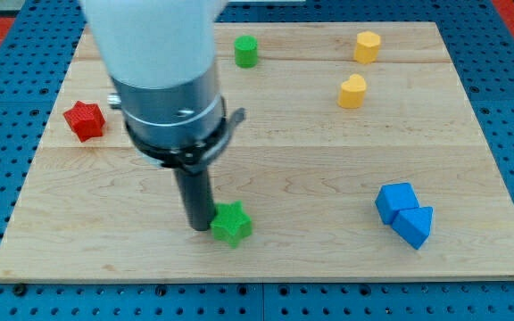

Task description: Move the yellow heart above the blue cube

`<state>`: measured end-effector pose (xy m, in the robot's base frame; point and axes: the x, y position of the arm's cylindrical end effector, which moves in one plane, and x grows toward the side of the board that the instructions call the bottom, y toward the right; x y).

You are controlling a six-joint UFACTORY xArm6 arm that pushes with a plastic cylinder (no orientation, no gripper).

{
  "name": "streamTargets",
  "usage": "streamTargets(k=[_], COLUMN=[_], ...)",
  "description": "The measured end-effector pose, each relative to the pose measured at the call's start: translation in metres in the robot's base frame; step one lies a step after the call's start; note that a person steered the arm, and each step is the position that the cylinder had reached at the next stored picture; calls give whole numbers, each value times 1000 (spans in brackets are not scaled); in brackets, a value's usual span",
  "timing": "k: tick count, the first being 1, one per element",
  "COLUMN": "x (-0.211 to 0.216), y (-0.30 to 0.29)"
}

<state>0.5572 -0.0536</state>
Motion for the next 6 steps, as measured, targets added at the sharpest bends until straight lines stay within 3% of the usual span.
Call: streamTargets(k=[1, 2, 3, 5, 6], x=[-54, -151, -213, -213, -234], y=[1, 22, 78, 229, 233])
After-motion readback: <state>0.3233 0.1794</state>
